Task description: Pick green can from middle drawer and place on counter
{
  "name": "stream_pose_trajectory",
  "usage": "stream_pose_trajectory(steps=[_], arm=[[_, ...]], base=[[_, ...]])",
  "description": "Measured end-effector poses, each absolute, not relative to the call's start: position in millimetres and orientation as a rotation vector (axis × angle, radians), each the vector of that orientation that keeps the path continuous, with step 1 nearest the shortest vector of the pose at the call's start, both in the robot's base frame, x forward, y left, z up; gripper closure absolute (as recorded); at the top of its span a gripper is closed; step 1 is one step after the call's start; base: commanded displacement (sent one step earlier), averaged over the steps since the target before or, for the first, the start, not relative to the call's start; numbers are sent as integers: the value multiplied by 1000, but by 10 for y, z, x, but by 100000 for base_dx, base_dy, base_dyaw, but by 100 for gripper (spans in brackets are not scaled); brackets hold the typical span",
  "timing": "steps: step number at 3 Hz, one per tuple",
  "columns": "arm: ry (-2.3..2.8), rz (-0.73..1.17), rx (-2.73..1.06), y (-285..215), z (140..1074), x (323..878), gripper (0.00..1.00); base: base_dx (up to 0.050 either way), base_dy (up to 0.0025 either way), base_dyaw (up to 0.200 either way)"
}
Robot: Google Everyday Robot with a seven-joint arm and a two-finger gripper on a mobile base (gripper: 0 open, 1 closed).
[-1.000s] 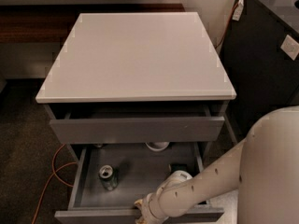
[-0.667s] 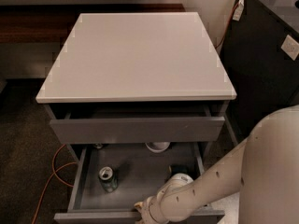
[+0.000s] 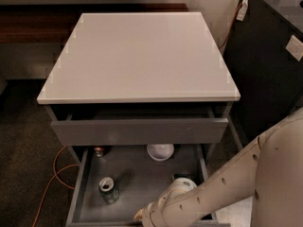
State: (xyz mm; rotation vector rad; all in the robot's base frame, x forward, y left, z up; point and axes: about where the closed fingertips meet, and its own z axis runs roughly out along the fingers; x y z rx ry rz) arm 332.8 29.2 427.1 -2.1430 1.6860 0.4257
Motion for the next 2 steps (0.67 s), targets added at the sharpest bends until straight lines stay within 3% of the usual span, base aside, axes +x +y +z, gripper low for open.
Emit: stream_pose_trajectory(steps=[1, 2], arm=[[1638, 382, -2163, 372, 4548, 3270, 0], [1612, 366, -2163, 489, 4686, 3299, 0]], base=[[0, 0, 0], [0, 0, 0]])
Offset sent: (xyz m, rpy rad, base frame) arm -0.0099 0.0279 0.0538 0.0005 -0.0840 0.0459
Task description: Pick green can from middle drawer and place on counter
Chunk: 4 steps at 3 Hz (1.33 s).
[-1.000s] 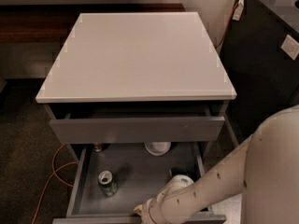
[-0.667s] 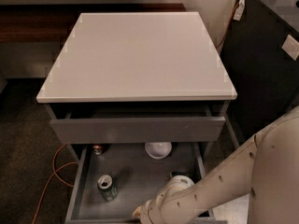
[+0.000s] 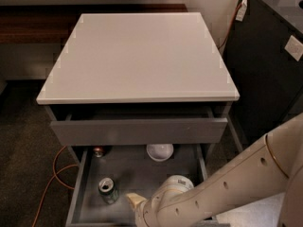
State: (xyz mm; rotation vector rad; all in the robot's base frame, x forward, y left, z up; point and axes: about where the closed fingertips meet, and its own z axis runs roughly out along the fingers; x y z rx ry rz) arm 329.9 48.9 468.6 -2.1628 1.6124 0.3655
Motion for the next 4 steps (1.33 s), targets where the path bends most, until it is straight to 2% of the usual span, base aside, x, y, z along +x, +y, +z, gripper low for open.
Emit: stream_pose_trajectory(steps=[4], arm=[[1576, 402, -2025, 795, 4829, 3627, 0]], base=[[0, 0, 0]])
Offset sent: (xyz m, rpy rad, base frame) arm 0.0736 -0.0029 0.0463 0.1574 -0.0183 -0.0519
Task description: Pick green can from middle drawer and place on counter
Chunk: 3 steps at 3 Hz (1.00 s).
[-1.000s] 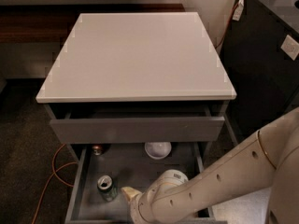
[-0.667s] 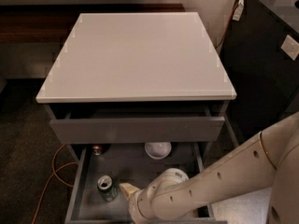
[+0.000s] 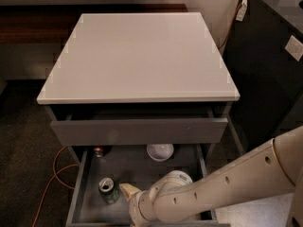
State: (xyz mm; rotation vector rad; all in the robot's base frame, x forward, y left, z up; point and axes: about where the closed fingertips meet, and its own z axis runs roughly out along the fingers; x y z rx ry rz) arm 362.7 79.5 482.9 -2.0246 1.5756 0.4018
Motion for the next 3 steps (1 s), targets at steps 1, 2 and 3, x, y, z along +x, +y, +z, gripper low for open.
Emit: stream_pose_trajectory(steps=[1, 2, 3], arm=[[1581, 422, -2014, 827, 4808, 3604, 0], [1539, 493, -1949, 1060, 4829, 3639, 0], [1513, 672, -1780, 1273, 5088, 3924, 0]], base=[[0, 0, 0], [0, 0, 0], [0, 0, 0]])
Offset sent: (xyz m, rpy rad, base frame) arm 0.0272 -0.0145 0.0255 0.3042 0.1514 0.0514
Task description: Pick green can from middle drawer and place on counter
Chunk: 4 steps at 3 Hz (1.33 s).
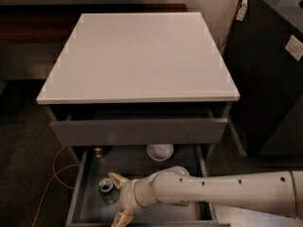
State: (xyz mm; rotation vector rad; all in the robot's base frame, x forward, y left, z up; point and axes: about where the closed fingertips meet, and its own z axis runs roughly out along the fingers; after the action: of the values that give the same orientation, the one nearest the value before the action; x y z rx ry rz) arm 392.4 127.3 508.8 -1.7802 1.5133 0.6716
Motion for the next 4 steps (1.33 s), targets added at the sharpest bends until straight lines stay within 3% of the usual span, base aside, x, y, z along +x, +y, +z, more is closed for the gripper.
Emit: stream_pose_trajectory(steps=[2, 4], arm=[[1523, 789, -1741, 870, 5255, 4220, 0], [1662, 754, -1706, 697, 5045, 4383, 0]], base=[[0, 0, 0], [0, 0, 0]])
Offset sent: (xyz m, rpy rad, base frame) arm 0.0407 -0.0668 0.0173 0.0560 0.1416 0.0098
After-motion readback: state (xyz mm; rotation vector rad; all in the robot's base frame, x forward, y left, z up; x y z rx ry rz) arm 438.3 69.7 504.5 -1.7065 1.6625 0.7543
